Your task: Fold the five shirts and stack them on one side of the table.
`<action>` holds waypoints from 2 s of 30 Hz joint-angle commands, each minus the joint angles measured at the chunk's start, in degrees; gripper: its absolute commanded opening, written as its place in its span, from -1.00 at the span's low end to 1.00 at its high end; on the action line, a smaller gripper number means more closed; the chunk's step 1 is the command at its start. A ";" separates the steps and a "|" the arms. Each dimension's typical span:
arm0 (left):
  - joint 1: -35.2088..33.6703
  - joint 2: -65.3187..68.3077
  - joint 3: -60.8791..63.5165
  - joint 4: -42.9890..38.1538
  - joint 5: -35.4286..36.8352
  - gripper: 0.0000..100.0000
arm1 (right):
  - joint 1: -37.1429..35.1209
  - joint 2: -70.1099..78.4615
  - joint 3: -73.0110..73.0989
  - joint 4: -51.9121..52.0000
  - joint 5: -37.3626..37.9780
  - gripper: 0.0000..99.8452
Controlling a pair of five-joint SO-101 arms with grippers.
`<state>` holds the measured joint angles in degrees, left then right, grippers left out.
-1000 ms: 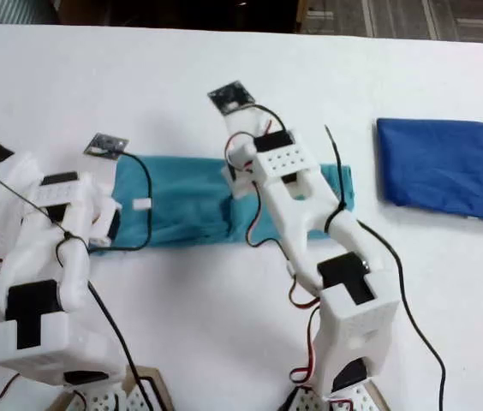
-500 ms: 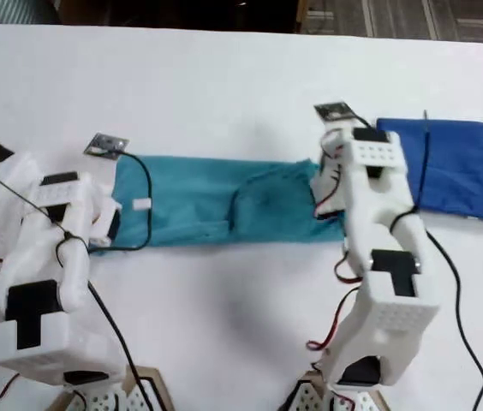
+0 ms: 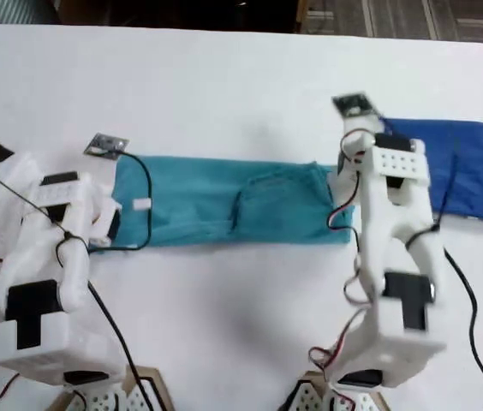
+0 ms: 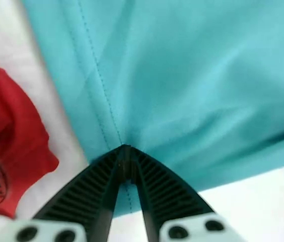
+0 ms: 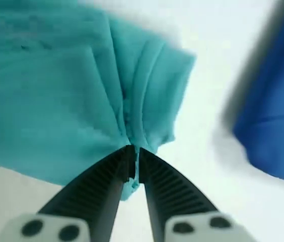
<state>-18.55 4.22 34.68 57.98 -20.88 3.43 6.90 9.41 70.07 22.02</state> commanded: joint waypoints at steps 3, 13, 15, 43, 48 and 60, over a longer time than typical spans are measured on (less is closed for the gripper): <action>0.62 -4.31 -3.56 8.44 2.73 -0.95 | 0.40 -19.21 -2.37 6.11 0.35 -0.95; 0.18 -9.76 -15.34 10.20 9.05 -0.77 | 0.13 -26.77 6.33 9.19 0.35 -0.95; 0.18 -5.98 -16.92 8.18 11.60 -0.56 | 0.13 -26.86 7.47 9.36 0.35 -0.96; 2.29 32.35 -45.05 22.24 14.77 -0.98 | 0.66 -27.03 7.65 11.74 0.26 -0.96; 2.81 31.82 -41.89 21.98 15.03 -0.95 | 1.27 -33.98 7.91 15.34 0.35 -0.96; -0.09 19.34 -52.97 37.27 13.36 -0.95 | 21.05 -54.20 46.68 -8.22 7.91 -0.96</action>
<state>-16.18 31.21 -12.70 89.10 -6.46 19.34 -44.35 46.24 70.95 29.32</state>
